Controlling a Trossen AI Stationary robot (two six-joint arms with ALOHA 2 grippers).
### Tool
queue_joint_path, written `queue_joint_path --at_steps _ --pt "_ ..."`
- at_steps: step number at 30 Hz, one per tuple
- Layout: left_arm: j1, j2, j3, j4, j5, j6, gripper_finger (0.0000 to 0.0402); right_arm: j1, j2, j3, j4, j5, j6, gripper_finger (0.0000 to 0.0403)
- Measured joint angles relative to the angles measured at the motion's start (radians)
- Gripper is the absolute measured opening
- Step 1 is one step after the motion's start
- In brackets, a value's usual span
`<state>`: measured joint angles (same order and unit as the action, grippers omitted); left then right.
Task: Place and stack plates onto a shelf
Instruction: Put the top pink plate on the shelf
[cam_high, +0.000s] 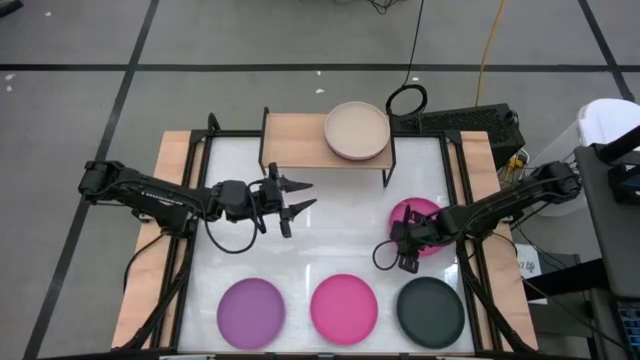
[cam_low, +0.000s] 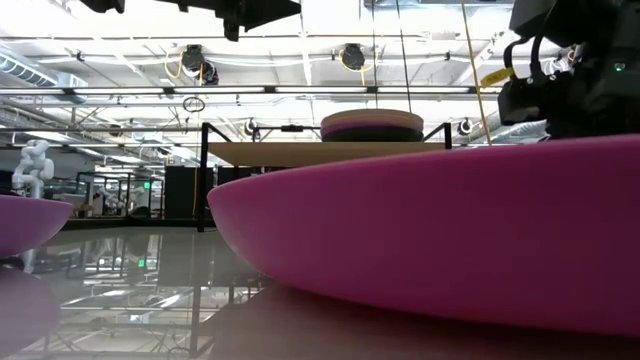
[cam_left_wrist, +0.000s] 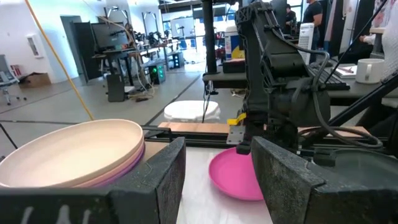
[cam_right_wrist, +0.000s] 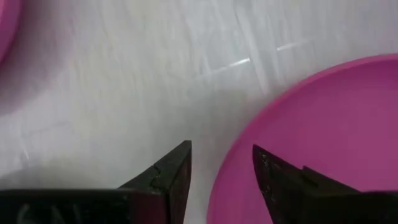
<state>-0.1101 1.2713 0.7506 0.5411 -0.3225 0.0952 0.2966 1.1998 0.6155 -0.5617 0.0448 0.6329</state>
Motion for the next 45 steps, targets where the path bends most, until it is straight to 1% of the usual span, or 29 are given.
queue_joint_path --at_steps 5,9,12,14,18,19,23,26,29,33,36,40,45 --pt "0.000 0.000 0.000 0.000 0.000 -0.004 0.0188 0.000 0.036 0.000 -0.035 0.010 0.001 0.0150" --pt "0.000 0.000 0.000 0.000 0.000 -0.012 0.0188 0.000 0.072 0.000 -0.064 0.056 0.003 0.0146" --pt "0.000 0.000 0.000 0.000 0.000 -0.012 0.0188 0.000 0.085 0.000 -0.073 0.059 -0.007 0.0125" --pt "0.000 0.000 0.000 0.000 0.000 -0.012 0.0188 0.000 0.085 0.000 -0.072 0.059 -0.015 0.0098" --pt "0.000 0.000 0.000 0.000 0.000 -0.013 0.0188 0.000 0.060 0.000 -0.076 0.064 -0.031 0.0024" --pt "0.000 0.000 0.000 0.000 0.000 -0.013 0.0188 0.000 0.050 0.000 -0.075 0.068 -0.039 0.0015" --pt "0.000 0.000 0.000 -0.002 0.000 -0.016 0.0188 0.000 0.000 0.000 -0.074 0.062 -0.043 0.0012" --pt "0.000 0.000 0.000 -0.002 0.000 -0.016 0.0188 0.000 -0.056 0.003 -0.065 0.030 -0.054 0.0005" --pt "0.000 0.000 0.000 -0.002 0.000 -0.015 0.0188 0.000 -0.109 0.040 -0.055 0.006 -0.079 0.0003" --pt "0.000 0.000 0.000 0.003 0.000 -0.043 0.0188 0.001 -0.157 0.117 -0.010 -0.008 -0.155 0.0001" --pt "0.000 0.000 0.000 0.030 0.000 -0.054 0.0188 0.002 -0.161 0.180 0.052 -0.007 -0.265 0.0001" --pt "-0.002 0.000 0.000 0.063 0.000 -0.045 0.0188 -0.001 -0.134 0.268 0.114 0.003 -0.418 0.0000" --pt "-0.003 -0.008 0.000 0.111 0.000 0.005 0.0188 -0.028 -0.092 0.376 0.187 0.010 -0.593 0.0000"
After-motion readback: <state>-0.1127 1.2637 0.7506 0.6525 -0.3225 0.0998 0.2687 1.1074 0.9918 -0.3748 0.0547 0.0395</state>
